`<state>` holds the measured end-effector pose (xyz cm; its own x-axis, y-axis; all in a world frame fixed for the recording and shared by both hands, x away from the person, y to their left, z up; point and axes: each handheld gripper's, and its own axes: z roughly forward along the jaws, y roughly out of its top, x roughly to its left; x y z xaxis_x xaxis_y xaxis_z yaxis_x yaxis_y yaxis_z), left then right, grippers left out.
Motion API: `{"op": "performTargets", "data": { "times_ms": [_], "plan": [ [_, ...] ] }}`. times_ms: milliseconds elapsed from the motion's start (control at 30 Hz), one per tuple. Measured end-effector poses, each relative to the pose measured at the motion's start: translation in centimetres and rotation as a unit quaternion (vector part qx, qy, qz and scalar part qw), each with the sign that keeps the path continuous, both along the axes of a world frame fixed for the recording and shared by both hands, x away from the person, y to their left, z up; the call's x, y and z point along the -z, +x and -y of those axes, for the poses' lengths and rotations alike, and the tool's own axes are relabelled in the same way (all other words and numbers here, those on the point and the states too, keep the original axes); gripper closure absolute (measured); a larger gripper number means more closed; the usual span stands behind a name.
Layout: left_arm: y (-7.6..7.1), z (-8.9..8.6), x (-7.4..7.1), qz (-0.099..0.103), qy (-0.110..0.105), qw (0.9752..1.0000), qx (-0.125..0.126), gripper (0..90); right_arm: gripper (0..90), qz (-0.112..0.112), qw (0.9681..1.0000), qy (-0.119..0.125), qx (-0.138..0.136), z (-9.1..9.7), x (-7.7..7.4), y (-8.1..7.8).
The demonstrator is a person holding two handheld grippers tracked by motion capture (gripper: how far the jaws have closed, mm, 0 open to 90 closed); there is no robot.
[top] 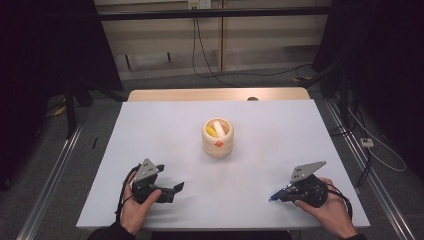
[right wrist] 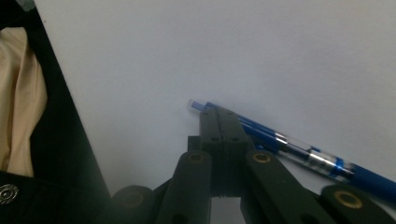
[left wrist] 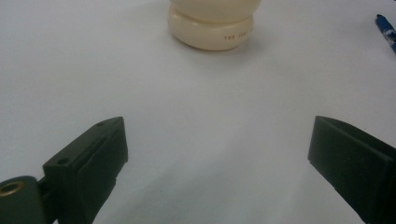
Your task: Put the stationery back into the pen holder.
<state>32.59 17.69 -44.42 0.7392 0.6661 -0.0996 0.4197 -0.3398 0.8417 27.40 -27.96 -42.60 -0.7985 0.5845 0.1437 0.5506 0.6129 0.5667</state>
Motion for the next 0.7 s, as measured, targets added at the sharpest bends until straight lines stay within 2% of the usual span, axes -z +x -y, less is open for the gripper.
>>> {"op": "performTargets", "data": {
  "times_ms": [500,700],
  "plan": [
    [0.0,0.3,0.1,0.003,0.008,1.0000,0.003,4.9,90.0,-0.006,0.9999,-0.016,0.004,0.0,1.1,0.6],
    [0.1,0.3,0.1,0.002,0.012,0.9999,0.003,4.9,90.0,-0.005,0.9999,-0.004,0.011,0.0,1.3,0.8]
  ]
}}
